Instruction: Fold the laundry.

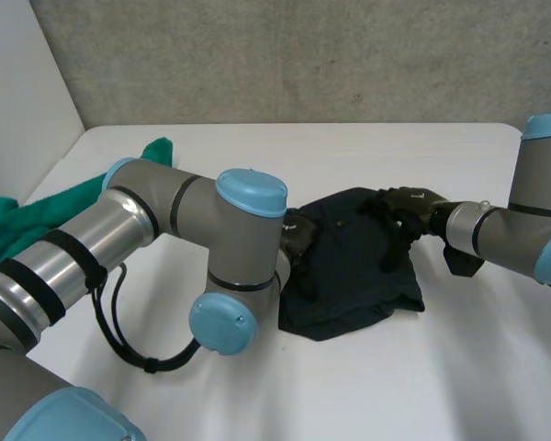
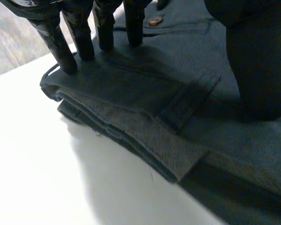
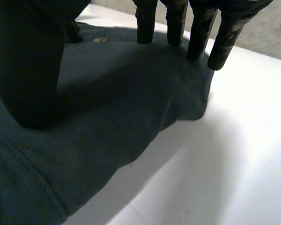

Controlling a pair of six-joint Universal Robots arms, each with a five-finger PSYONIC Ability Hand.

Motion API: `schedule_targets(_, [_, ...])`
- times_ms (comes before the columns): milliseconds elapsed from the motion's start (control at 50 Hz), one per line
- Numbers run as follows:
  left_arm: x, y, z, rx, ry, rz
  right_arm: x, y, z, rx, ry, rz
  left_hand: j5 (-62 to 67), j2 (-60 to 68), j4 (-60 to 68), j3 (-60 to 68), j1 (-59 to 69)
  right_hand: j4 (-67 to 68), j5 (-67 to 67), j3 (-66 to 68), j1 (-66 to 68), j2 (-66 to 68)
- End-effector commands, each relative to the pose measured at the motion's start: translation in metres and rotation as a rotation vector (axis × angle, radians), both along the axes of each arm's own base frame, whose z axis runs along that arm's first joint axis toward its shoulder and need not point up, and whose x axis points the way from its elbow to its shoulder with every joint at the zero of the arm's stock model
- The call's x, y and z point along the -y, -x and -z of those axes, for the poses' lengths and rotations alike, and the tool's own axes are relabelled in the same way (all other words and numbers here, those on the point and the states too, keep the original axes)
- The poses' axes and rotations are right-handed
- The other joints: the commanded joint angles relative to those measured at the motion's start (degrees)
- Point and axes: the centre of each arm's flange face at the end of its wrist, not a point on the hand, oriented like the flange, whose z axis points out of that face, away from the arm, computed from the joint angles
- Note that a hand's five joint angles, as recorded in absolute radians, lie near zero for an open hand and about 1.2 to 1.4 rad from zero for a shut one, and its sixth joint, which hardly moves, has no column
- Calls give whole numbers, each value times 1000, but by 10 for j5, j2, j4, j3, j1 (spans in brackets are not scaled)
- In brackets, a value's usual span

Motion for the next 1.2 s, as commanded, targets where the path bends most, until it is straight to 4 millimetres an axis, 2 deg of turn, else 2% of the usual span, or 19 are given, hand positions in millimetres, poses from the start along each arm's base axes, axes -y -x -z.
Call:
schedule_targets(20, [-4,-16,5,165,16,-44,-11,-2,8,-81,4,-62,-12,-2,-2,-5,2,-32,-38,-20,-16,-25])
schedule_targets(100, [-4,-20,6,240,59,-57,-20,-1,15,-118,-7,-92,-15,-5,-6,-9,-1,-32,-38,-20,-16,-25])
schedule_targets(220, [-9,-18,5,253,73,-40,-26,1,21,-128,-14,-104,-20,-10,-11,-14,-6,-32,-38,-20,-16,-25])
schedule_targets(380, [-14,-14,-12,217,102,-28,-24,4,19,-120,40,-94,-24,-13,-14,-17,-9,-32,-38,-20,-16,-25])
schedule_targets(460, [-20,-9,-22,193,124,-15,-24,2,5,-106,94,-92,-24,-13,-14,-17,-9,-32,-38,-20,-16,-25])
schedule_targets(520, [-26,-6,-39,162,151,-6,-24,0,-5,-97,124,-90,-25,-15,-16,-19,-11,-32,-38,-20,-16,-25])
schedule_targets(600, [-28,-9,-63,122,183,-14,-22,2,-30,-69,199,-65,-25,-15,-16,-19,-11,-32,-38,-20,-16,-25])
schedule_targets(620, [-29,-12,-73,106,193,-20,-22,4,-44,-48,232,-41,-25,-15,-16,-19,-11,-32,-38,-20,-16,-25])
schedule_targets(680, [-30,-17,-89,71,215,-33,-23,7,-66,-5,270,7,-25,-15,-16,-19,-11,-32,-38,-20,-16,-25])
schedule_targets(760, [-30,-33,-122,-3,248,-74,-24,17,-94,58,300,114,-25,-15,-16,-19,-11,-32,-38,-20,-16,-25])
schedule_targets(780, [-28,-45,-140,-54,268,-110,-24,25,-106,76,315,167,-26,-16,-16,-19,-11,-32,-38,-20,-16,-25])
schedule_targets(820, [-27,-54,-153,-92,286,-135,-25,36,-119,87,339,216,-26,-16,-16,-19,-11,-32,-38,-20,-16,-25])
schedule_targets(840, [-26,-66,-169,-137,310,-165,-27,44,-130,89,369,256,-26,-16,-16,-19,-11,-32,-38,-20,-16,-25])
schedule_targets(900, [-26,-85,-192,-197,353,-208,-33,55,-144,86,411,303,-26,-16,-16,-19,-11,-32,-38,-20,-16,-25])
schedule_targets(920, [-26,-97,-204,-223,380,-233,-37,60,-152,89,436,327,-26,-16,-16,-19,-11,-32,-38,-20,-16,-25])
schedule_targets(1000, [-31,-119,-216,-236,403,-275,-50,68,-167,83,484,393,-26,-16,-16,-19,-11,-32,-38,-20,-16,-25])
schedule_targets(1040, [-34,-124,-215,-227,394,-280,-56,70,-170,79,491,412,-26,-16,-16,-19,-11,-32,-38,-20,-16,-25])
schedule_targets(1080, [-41,-130,-210,-206,374,-280,-64,71,-170,76,490,426,-26,-16,-16,-19,-11,-32,-38,-20,-16,-25])
schedule_targets(1200, [-57,-138,-202,-192,340,-238,-70,71,-160,61,450,422,-26,-16,-16,-19,-11,-32,-38,-20,-16,-25])
